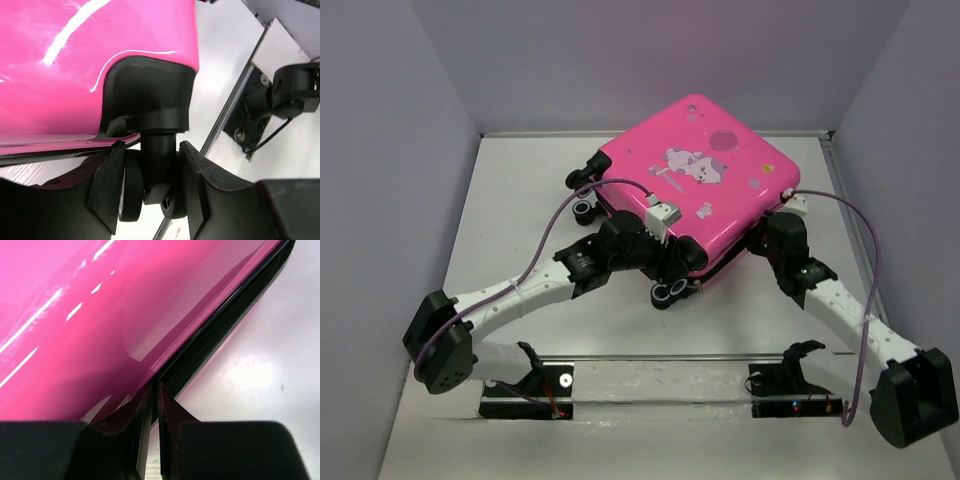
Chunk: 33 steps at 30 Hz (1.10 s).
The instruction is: Pack the luggage
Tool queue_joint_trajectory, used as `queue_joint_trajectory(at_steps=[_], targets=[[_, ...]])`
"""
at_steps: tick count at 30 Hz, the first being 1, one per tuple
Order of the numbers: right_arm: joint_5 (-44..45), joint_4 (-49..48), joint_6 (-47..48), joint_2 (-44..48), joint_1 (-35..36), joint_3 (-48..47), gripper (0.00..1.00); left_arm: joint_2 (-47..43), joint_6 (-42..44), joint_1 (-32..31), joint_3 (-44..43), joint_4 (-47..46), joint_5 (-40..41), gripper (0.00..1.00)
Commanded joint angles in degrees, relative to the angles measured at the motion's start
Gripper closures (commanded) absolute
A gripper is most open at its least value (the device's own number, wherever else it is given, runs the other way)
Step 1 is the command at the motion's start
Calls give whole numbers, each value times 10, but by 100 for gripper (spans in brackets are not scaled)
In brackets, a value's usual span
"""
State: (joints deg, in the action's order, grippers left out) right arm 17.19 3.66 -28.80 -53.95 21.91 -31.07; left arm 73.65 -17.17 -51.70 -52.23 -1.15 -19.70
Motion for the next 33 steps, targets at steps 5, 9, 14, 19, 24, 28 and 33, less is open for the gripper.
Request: queue_joint_trajectory(at_steps=[5, 9, 14, 19, 24, 28, 33], targets=[[-414, -192, 125, -250, -11, -233, 80, 96, -113, -80, -1, -154, -106, 94], [-420, -123, 143, -288, -16, -334, 61, 135, -152, -81, -31, -223, -111, 94], [-320, -38, 144, -188, -27, -291, 38, 122, -170, -69, -39, -260, -73, 94], [-303, -38, 146, -52, -28, -144, 41, 69, -220, -34, 25, -309, -54, 94], [-277, -38, 122, -8, -28, -77, 46, 38, -245, -24, 62, -308, -18, 60], [-255, -38, 102, 7, -28, -56, 45, 12, -270, -24, 95, -306, 6, 15], [-352, -92, 127, -70, -28, -73, 42, -46, -257, -23, 121, -251, 99, 6]])
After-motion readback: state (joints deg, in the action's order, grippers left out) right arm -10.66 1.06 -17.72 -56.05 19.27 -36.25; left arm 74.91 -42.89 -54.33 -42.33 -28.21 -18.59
